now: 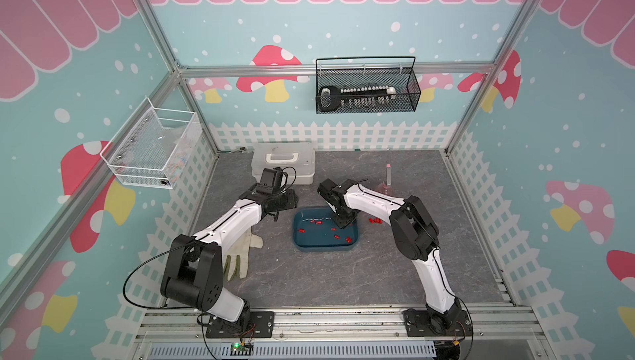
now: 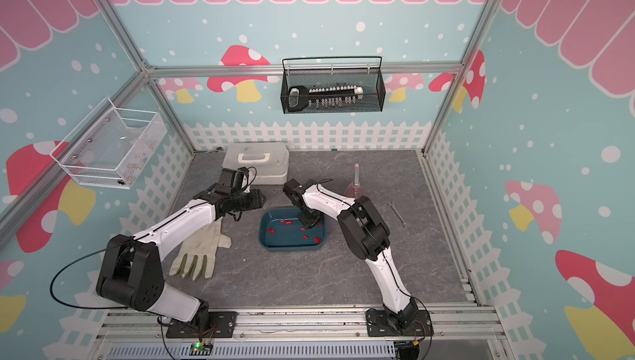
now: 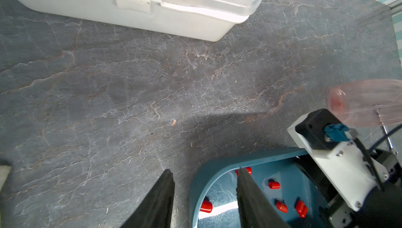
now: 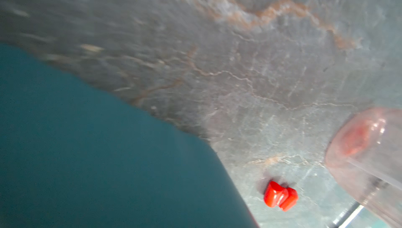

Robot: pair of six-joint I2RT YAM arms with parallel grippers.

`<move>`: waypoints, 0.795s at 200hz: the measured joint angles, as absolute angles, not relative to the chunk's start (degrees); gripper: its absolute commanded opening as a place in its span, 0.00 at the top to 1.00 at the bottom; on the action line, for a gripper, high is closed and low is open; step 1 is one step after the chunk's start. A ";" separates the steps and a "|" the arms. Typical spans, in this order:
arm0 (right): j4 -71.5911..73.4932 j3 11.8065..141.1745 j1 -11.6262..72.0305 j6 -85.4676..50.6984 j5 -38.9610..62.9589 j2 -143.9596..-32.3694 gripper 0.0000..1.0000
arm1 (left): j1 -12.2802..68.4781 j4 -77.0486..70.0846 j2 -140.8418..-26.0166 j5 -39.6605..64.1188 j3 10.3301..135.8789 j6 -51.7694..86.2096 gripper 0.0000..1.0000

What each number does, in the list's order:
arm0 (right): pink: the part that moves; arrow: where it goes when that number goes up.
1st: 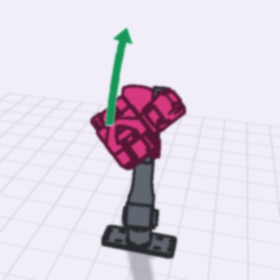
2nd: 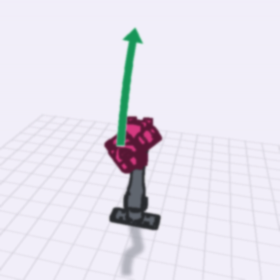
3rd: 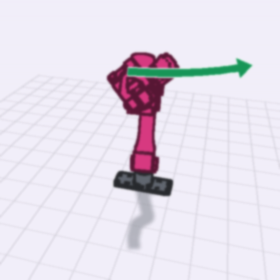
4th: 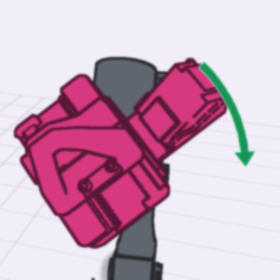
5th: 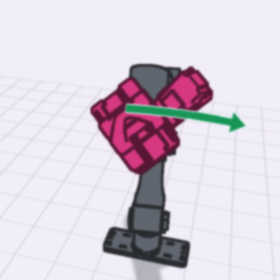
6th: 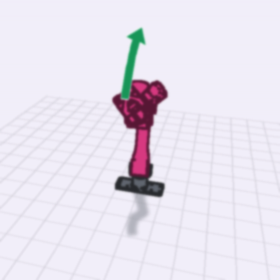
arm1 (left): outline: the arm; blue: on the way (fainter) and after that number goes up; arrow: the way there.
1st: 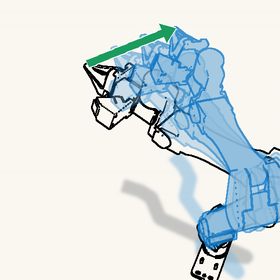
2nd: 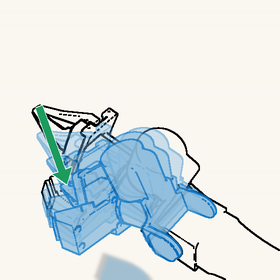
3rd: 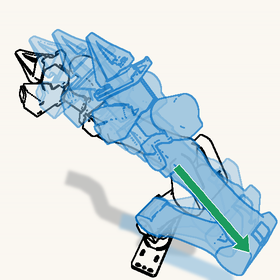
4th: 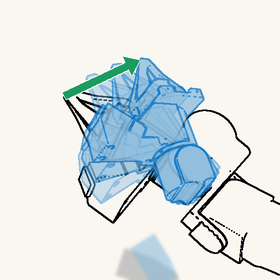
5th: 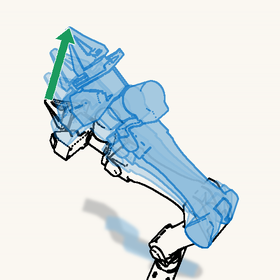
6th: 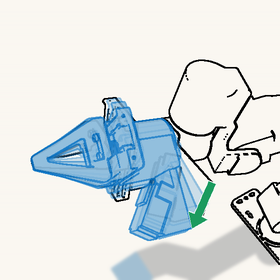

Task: Take the screw protection sleeves out of the storage box
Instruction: Pick up the screw protection sleeve from the storage box.

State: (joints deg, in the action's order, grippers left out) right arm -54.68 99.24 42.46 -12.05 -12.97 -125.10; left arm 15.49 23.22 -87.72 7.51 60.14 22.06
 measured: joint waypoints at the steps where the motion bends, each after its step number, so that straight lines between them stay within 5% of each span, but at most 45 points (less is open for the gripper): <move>1: -54.57 99.13 42.46 -12.05 -12.91 -124.97 0.87 | 15.49 23.22 -87.72 7.51 60.14 22.06 0.51; 159: -37.74 83.68 36.18 -17.50 11.14 -101.41 0.87 | 15.49 23.24 -87.64 7.53 60.03 22.06 0.51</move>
